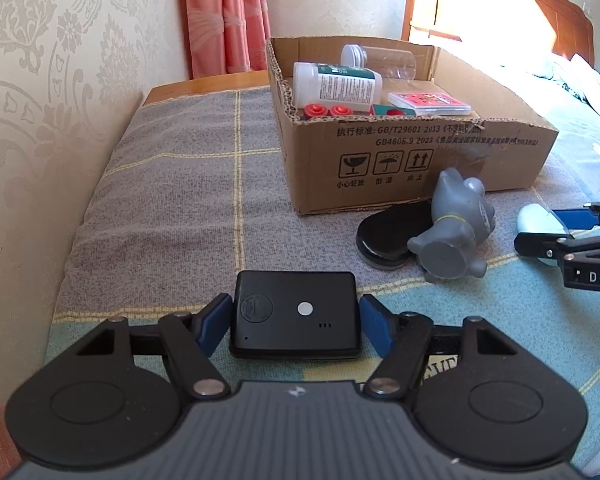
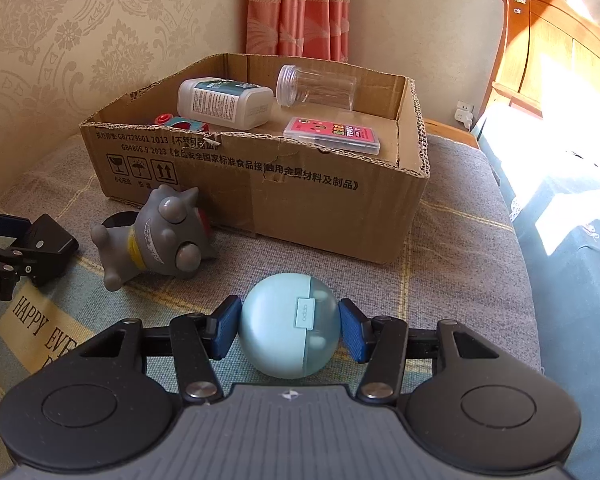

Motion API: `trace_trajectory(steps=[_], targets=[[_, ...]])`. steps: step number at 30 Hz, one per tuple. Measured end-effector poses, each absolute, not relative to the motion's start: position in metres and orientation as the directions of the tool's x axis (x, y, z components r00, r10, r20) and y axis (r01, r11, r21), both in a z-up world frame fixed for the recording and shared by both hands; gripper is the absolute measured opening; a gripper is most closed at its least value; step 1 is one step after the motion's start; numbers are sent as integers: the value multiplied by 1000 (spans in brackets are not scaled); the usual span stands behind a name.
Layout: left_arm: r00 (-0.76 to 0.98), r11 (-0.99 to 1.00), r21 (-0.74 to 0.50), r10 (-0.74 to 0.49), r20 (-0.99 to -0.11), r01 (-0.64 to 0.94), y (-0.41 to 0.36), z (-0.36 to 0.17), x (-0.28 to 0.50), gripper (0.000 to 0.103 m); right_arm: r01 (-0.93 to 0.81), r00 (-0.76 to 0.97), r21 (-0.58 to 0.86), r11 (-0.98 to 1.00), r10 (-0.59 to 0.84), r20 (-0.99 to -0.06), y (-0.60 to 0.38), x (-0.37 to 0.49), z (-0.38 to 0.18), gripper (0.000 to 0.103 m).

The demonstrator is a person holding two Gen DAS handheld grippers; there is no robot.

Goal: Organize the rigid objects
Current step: 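Carry the black device with left gripper while right gripper places the blue case in the box, then lower the black device into the box and open the left gripper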

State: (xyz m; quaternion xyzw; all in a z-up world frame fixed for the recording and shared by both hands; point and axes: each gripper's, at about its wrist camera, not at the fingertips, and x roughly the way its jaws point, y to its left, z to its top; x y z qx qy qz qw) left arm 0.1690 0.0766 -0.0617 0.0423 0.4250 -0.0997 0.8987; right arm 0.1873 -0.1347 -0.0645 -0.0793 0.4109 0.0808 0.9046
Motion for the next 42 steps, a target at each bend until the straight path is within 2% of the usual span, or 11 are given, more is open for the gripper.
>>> trace_trajectory(steps=[6,19,30,32,33,34,42], targets=[[641,974,-9,-156,-751,227,73,-44,164,69,-256,667,-108,961,94,-739,-137,180,-46,58],[701,971,7,-167,-694,238,56,-5,165,69,-279,776,-149,949,131,-617,-150,221,21,58],[723,973,20,-158,-672,232,44,4,174,69,-275,726,-124,954,121,-677,-147,294,-8,59],[726,972,22,-160,-669,234,43,7,176,69,-255,740,-131,958,106,-664,-147,291,-8,72],[728,971,25,-160,-667,236,42,8,177,69,-247,747,-124,961,108,-656,-148,287,-6,90],[730,971,27,-160,-664,238,41,9,178,69,-246,755,-112,963,117,-645,-150,283,-4,103],[746,963,44,-176,-642,265,26,20,191,69,-202,763,-71,977,111,-637,-160,236,9,103]])
